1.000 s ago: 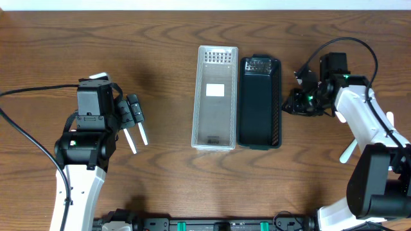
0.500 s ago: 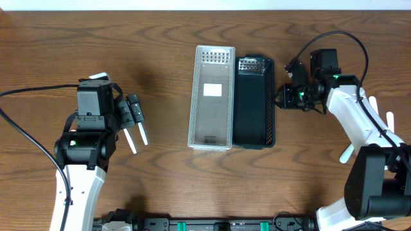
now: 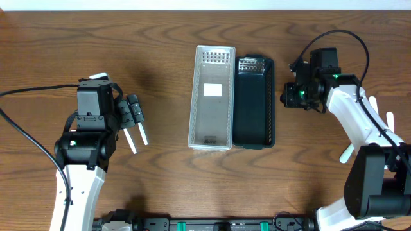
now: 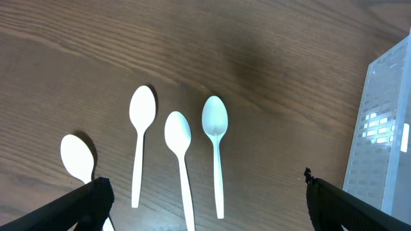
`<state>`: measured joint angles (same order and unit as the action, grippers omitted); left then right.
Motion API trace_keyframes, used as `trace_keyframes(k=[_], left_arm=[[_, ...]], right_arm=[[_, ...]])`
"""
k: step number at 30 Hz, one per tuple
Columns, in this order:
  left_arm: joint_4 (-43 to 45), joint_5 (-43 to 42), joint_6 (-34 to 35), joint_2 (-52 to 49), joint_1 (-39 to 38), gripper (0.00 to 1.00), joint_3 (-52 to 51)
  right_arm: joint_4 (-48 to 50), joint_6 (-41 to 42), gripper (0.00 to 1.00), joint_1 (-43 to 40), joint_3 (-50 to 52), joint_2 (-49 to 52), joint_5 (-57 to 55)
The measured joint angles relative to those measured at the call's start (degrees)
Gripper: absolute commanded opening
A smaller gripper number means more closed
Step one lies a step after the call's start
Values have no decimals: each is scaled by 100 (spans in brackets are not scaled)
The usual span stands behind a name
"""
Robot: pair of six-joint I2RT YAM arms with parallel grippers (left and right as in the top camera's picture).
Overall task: Pack container
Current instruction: 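Push the black basket left against the grey tray with the right gripper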
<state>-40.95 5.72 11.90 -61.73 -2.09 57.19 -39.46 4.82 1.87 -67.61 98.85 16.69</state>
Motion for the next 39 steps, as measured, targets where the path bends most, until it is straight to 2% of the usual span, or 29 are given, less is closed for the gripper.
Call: trace_keyframes(k=[2,4,6,23,39], left_arm=[[2,2,0,0,0,98,0],[0,2,0,0,0,98,0],[0,0,0,0,0,98,0],[0,2,0,0,0,98,0],[0,0,0,-4,0,98,0]], right_arm=[[0,9,14,0,0,0,-44],[-4,22,5,0,0,0,-83],[-13,61,1,0,0,0,-111],[332,66,1,293,0,579,-17],[581,61,2,293,0,577,798]])
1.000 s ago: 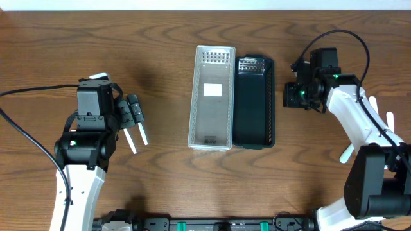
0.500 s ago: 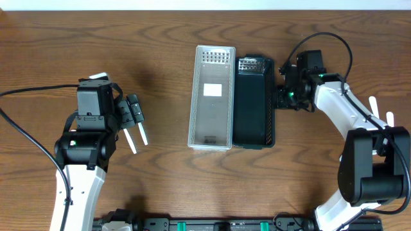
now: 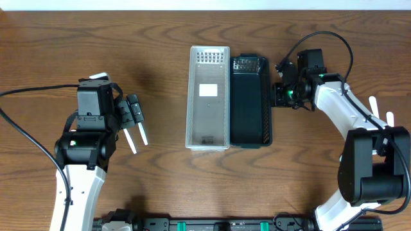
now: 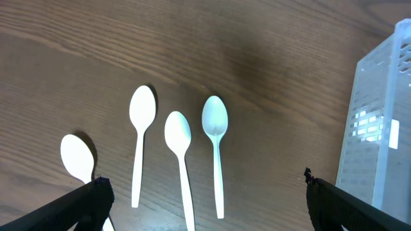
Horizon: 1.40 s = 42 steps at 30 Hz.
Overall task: Pack container
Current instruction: 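Push the black basket left against the grey tray with the right gripper, then move the right gripper over the white fork and lower onto it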
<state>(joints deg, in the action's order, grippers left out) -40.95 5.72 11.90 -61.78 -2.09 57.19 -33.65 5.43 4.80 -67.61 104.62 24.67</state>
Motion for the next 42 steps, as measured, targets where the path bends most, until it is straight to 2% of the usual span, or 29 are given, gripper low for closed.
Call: trace_keyframes(k=[14,15,17,19,23,26,29,34,38,42], left_arm=[[0,2,0,-107,0,98,0],[0,2,0,-109,0,98,0],[2,2,0,-111,0,98,0],[0,2,0,-111,0,99,0],[-70,2,0,-94,0,98,0],[-210,0,-2,28,0,98,0],[-402,2,0,247,0,98,2],[-990,-48,-2,619,0,98,2],[-1517,-87,11,758,0,98,7],[-1714,-98,111,756,0,98,7]], right_arm=[[26,26,5,0,0,0,166],[13,63,8,0,0,0,79],[-44,190,23,0,0,0,-168],[-105,323,25,-2,0,0,-382],[-299,511,39,-48,0,-2,-761],[-553,573,44,-199,0,-44,-944],[-909,632,68,-481,-15,-258,-1172],[-1801,761,99,-970,-262,-1062,-1646],[-2734,485,99,-1309,-822,-1799,-1895],[-3418,-188,99,-1401,-1222,-2015,-2079]])
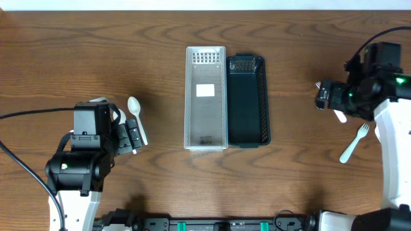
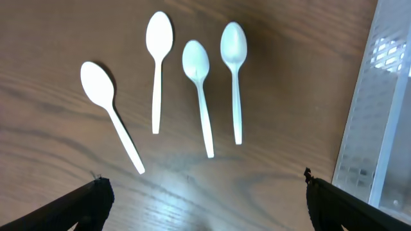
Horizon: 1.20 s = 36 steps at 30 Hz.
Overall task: Pack container
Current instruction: 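Move the right gripper over the white fork and lower onto it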
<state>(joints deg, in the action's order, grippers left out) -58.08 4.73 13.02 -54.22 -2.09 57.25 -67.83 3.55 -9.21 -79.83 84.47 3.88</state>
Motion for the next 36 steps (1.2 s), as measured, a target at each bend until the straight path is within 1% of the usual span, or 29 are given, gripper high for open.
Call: trace_keyframes(k=[4,7,12,17,24,27,34,36], left_arm=[[68,-7,79,0,0,98,0],[105,-9,94,0,0,98,0],[105,-9,133,0,0,98,0],[109,-9,144,0,0,98,0],[127,-7,175,0,0,98,0],[131,-9,177,0,0,98,0],[155,-7,177,0,0,98,0],[155,-7,177,0,0,98,0]], right_arm=[[-68,-739,99,-26,-308,289,-249],[-72,-1362,99,-96,-866,732,-382],[-28,-2028,99,-249,-1869,1453,-501],[146,-2605,98,-339,-2162,2055,-544],[240,-2968,94,-341,-2164,3082,-573],[323,-3014,94,-341,-2162,3493,-584],[514,-3042,92,-341,-2164,4002,-579],[553,-3042,90,-341,-2162,4083,-577]])
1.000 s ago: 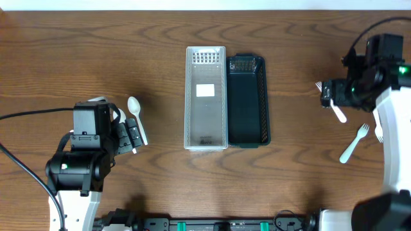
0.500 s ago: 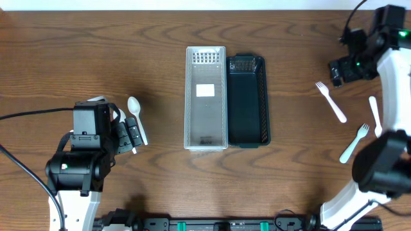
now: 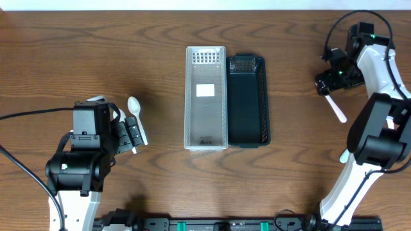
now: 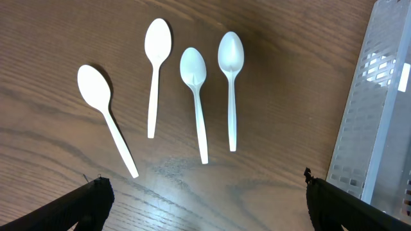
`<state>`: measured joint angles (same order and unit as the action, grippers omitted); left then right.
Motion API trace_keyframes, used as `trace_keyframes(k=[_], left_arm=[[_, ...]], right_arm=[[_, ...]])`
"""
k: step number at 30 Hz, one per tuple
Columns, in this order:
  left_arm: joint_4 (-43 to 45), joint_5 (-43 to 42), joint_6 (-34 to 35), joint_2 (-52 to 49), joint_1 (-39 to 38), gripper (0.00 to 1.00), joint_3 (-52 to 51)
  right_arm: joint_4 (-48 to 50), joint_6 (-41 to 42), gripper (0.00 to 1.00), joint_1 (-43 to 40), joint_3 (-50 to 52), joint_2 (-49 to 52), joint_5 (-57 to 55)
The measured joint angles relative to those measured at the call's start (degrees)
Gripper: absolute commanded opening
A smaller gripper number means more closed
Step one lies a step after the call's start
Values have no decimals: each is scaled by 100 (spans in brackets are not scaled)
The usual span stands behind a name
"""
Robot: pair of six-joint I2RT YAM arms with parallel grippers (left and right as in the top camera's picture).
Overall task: Pack container
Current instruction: 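Move the right gripper over the white fork and lower onto it, then grasp the white fork with the right gripper and lift it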
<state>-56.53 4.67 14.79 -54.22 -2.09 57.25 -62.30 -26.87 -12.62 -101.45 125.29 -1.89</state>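
Note:
Side by side at the table's middle stand a clear container point(image 3: 205, 98) and a black container point(image 3: 248, 99), both holding nothing I can make out. Several white plastic spoons point(image 4: 196, 96) lie in a row on the wood, left of the clear container point(image 4: 385, 90). My left gripper point(image 4: 202, 189) hovers just short of their handles, open wide, nothing between its fingers; overhead it point(image 3: 131, 133) covers most of them. My right gripper point(image 3: 328, 83) is at the far right, at the top end of a white utensil point(image 3: 336, 109); its jaws are not shown.
Another white utensil point(image 3: 345, 156) shows from behind the right arm near the table's right edge. A black cable point(image 3: 26, 115) trails over the left side of the table from the left arm.
My right gripper has gone from the right edge toward the back, and now sits at a white utensil's top end. The left gripper shifted only slightly. Neither container has moved.
At first my right gripper was beside the black container's right wall. Then it was against that wall, and both containers stood a little further left. After that it was away at the right edge, and my left arm was drawn back from the spoons.

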Motion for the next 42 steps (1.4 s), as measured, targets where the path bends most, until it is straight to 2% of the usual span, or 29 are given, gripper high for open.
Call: trace_keyframes(k=[6,22,26,31,42], left_arm=[[-2,0,0,0,0,98,0],[4,0,0,0,0,98,0],[4,0,0,0,0,98,0],[4,-2,0,0,0,98,0],[4,-2,0,0,0,98,0]], right_arm=[[103,0,86,0,-2,199,22],[245,92,84,0,-26,601,103],[264,103,78,0,-26,601,103],[321,116,66,0,-26,601,144],[496,133,55,7,-28,601,299]])
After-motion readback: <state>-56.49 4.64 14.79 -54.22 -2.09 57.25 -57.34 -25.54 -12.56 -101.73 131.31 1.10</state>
